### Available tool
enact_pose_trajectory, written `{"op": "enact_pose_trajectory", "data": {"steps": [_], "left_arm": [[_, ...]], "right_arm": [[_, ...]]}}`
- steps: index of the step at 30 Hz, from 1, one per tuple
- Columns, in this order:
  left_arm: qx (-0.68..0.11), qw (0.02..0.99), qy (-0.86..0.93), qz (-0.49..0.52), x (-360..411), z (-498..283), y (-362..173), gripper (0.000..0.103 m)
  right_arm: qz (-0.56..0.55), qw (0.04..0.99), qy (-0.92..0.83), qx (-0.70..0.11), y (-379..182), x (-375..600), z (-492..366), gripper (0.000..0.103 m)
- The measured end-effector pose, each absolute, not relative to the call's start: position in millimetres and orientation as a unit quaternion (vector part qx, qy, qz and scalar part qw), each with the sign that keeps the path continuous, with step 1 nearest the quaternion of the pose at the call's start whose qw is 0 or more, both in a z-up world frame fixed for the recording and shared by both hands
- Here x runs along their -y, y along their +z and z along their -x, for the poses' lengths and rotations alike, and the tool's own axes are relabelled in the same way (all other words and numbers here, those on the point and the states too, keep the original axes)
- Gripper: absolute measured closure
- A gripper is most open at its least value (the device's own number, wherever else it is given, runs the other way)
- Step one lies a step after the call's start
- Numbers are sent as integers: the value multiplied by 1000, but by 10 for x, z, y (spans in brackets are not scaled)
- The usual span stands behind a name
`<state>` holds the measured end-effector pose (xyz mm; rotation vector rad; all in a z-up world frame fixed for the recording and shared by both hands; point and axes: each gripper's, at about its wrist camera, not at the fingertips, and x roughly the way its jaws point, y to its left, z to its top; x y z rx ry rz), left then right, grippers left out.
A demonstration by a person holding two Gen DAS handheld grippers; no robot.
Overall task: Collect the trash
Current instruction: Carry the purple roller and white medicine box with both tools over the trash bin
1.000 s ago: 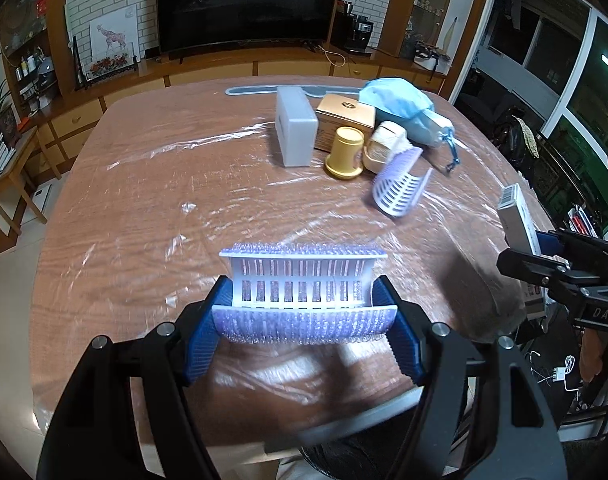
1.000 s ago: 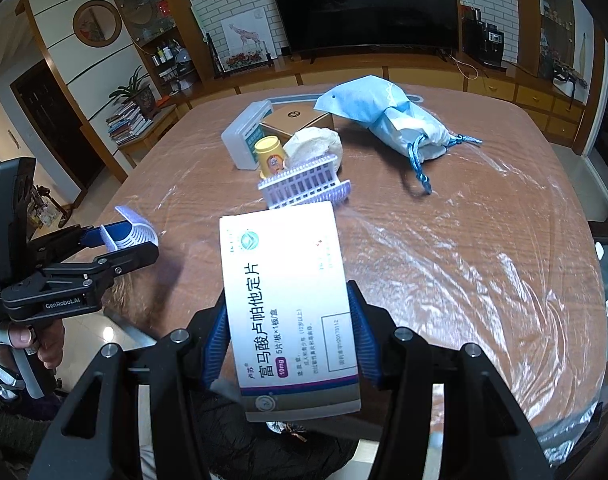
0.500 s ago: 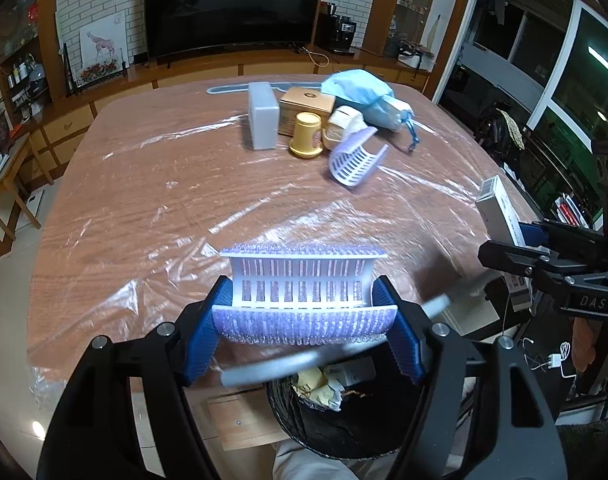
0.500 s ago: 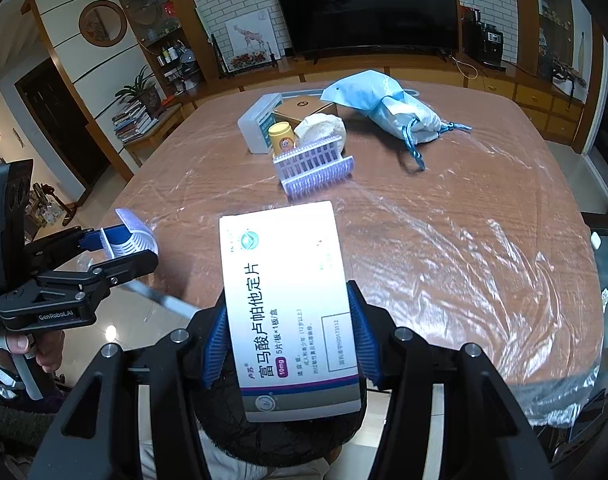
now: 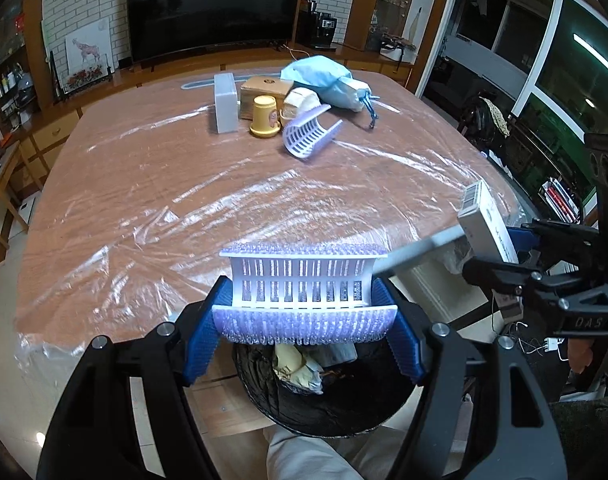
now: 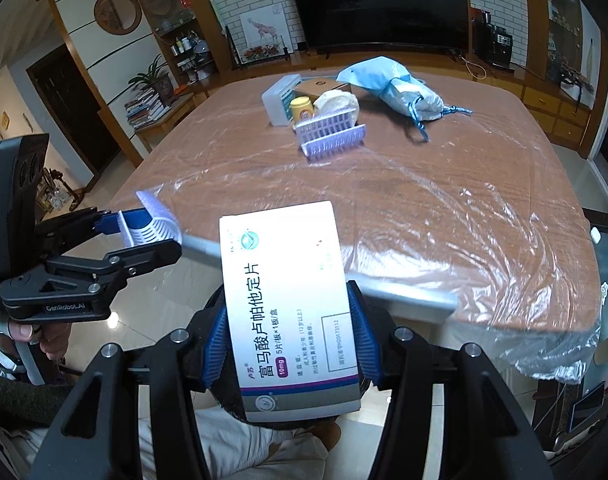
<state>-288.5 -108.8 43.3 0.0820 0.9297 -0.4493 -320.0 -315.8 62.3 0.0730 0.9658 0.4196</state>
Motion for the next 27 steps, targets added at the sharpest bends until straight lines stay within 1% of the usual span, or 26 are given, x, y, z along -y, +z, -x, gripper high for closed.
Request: {"op": "enact_pose_trajectory", "data": {"steps": [12, 27], "left_arm": [[-473, 852, -216, -66, 1149, 3122, 150, 31], [-503, 835, -206, -87, 1165, 3207, -203, 31]], "right_arm": [[-15, 849, 200, -489, 367, 3146, 3423, 51], [1, 828, 198, -524, 6, 3115, 3501, 51]]}}
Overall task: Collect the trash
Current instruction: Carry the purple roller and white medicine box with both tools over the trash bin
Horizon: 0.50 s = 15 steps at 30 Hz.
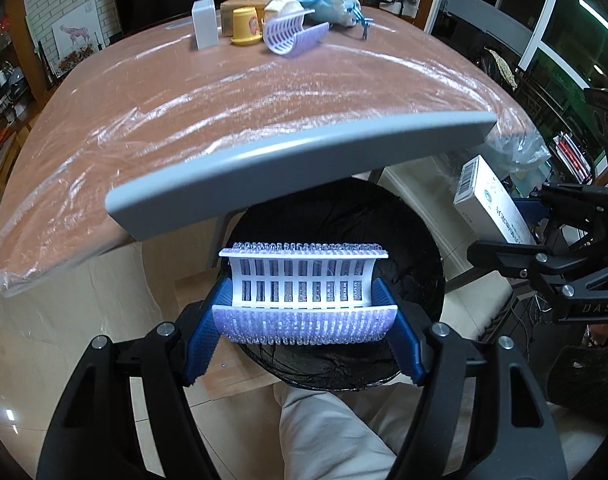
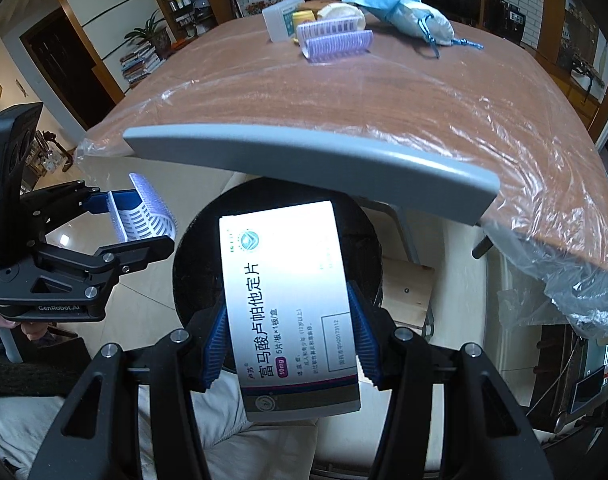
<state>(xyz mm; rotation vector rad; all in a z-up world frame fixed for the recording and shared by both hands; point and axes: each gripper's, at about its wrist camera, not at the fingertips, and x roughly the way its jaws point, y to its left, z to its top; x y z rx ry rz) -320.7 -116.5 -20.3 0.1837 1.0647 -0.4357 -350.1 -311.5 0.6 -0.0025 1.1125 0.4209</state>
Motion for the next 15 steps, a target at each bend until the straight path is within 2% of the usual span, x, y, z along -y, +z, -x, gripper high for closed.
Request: {"op": "enact_pose_trajectory", "data": {"steps": [15], "left_arm": [[-511, 829, -205, -101, 1255, 3202, -346, 31]], "right_arm": [[5, 823, 189, -536, -146, 3073, 3455, 50]]}}
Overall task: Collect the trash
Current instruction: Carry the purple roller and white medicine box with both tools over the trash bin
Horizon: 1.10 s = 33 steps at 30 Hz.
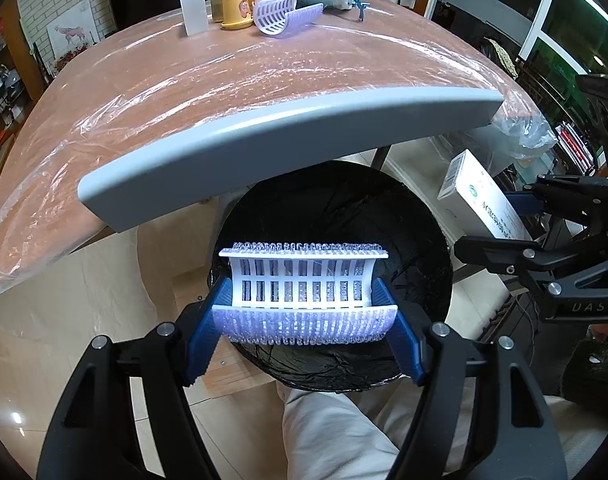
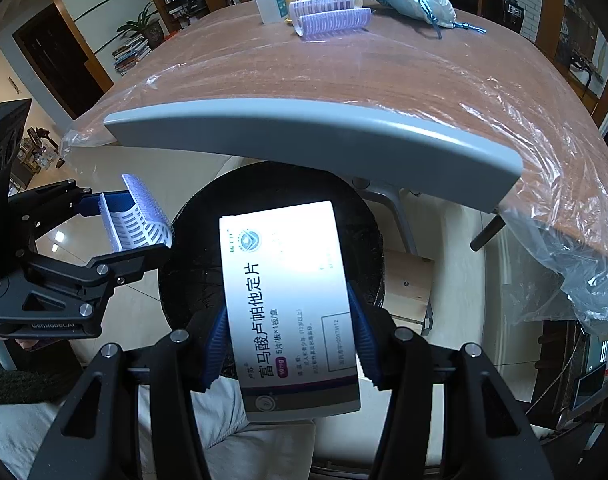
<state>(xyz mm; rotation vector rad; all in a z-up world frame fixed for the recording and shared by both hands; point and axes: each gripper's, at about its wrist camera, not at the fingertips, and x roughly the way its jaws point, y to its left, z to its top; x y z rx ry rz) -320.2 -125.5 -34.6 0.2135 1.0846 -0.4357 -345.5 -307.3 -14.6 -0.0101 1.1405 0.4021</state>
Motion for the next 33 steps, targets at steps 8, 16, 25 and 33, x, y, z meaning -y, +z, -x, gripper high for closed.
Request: {"op": "enact_pose_trajectory", "data": {"steps": [8, 16, 25, 33], "left_arm": [[-515, 825, -205, -108, 1290, 3179, -436, 31], [-520, 822, -202, -115, 1330, 3132, -525, 31], [-528, 817, -200, -120, 1365, 3087, -630, 31], [-531, 814, -198, -123, 1401, 3077, -637, 31]], "right_arm": [[7, 823, 186, -538, -174, 3045, 3406, 50], [10, 821, 182, -541, -223, 3006, 3332, 50], [11, 816, 180, -549, -284, 2982, 3307, 50], [18, 815, 177, -552, -314, 2943, 3291, 50]]}}
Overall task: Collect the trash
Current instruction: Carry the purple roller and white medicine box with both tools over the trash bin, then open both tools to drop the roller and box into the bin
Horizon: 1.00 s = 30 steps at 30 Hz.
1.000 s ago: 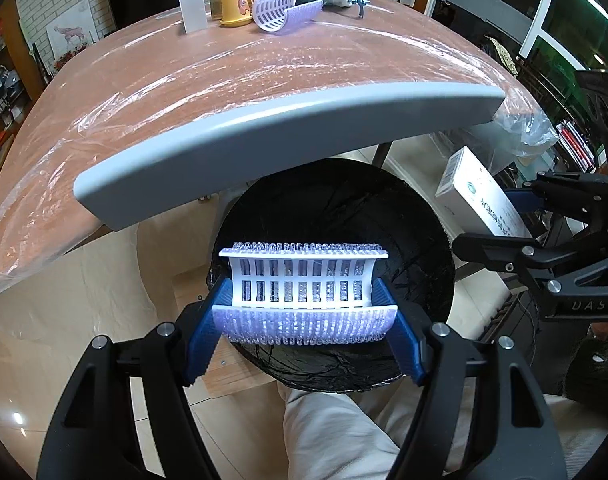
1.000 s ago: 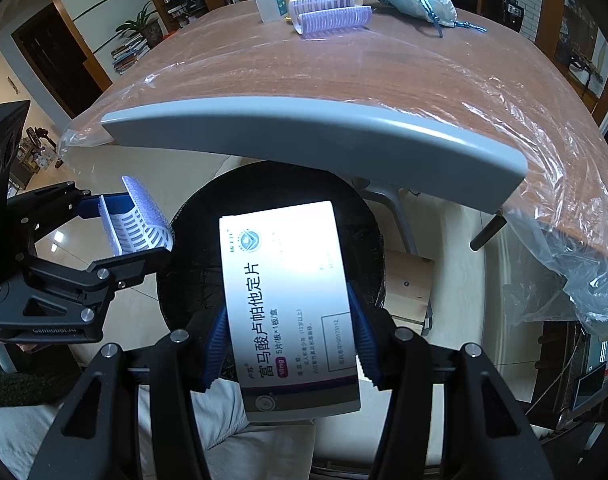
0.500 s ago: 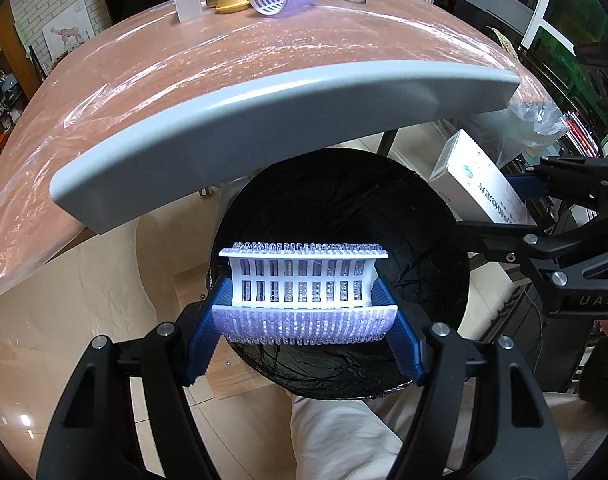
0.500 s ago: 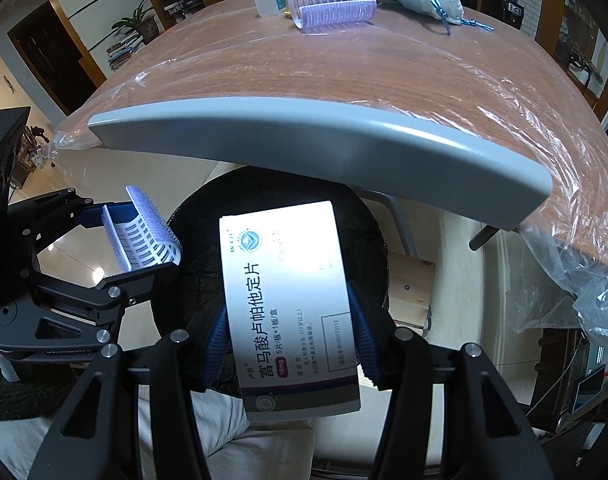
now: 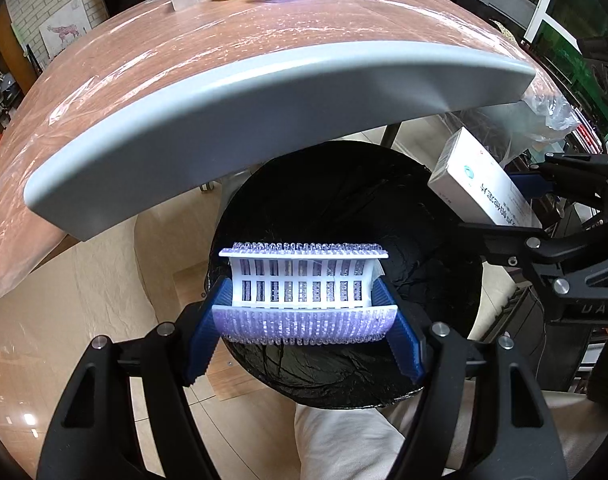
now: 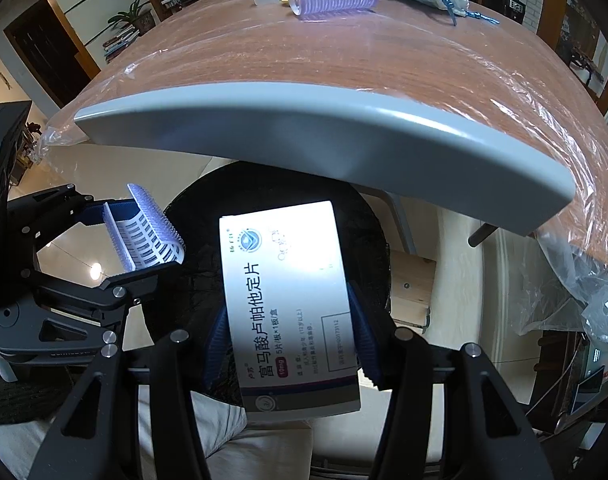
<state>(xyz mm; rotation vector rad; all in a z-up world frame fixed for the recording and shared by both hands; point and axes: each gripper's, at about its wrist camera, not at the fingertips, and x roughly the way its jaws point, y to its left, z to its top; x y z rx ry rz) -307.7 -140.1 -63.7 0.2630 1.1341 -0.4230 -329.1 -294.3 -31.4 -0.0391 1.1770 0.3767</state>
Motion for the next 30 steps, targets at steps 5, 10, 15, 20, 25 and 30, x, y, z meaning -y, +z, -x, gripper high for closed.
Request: {"op": "enact_pose_trajectory", "data": {"steps": [5, 10, 15, 20, 25, 30], "left_arm": [[-533, 813, -197, -129, 1424, 3076, -648, 31], [-535, 811, -196, -131, 1443, 3055, -655, 31], [-536, 810, -198, -134, 1458, 3042, -649, 31], [-535, 810, -200, -133, 1464, 3012, -651, 31], [-540, 807, -216, -101, 1399, 2993, -659, 19], [-538, 810, -213, -95, 1336, 3038, -630, 18]], "right_arm": [[21, 814, 176, -553, -332, 2920, 3275, 50], [25, 814, 176, -553, -356, 2901, 3260, 50], [25, 813, 176, -554, -368, 2880, 3256, 50], [26, 813, 178, -553, -365, 2841, 3251, 50], [6, 815, 179, -551, -336, 2884, 3268, 26], [-13, 817, 173, -550, -262, 2988, 3347, 26]]}}
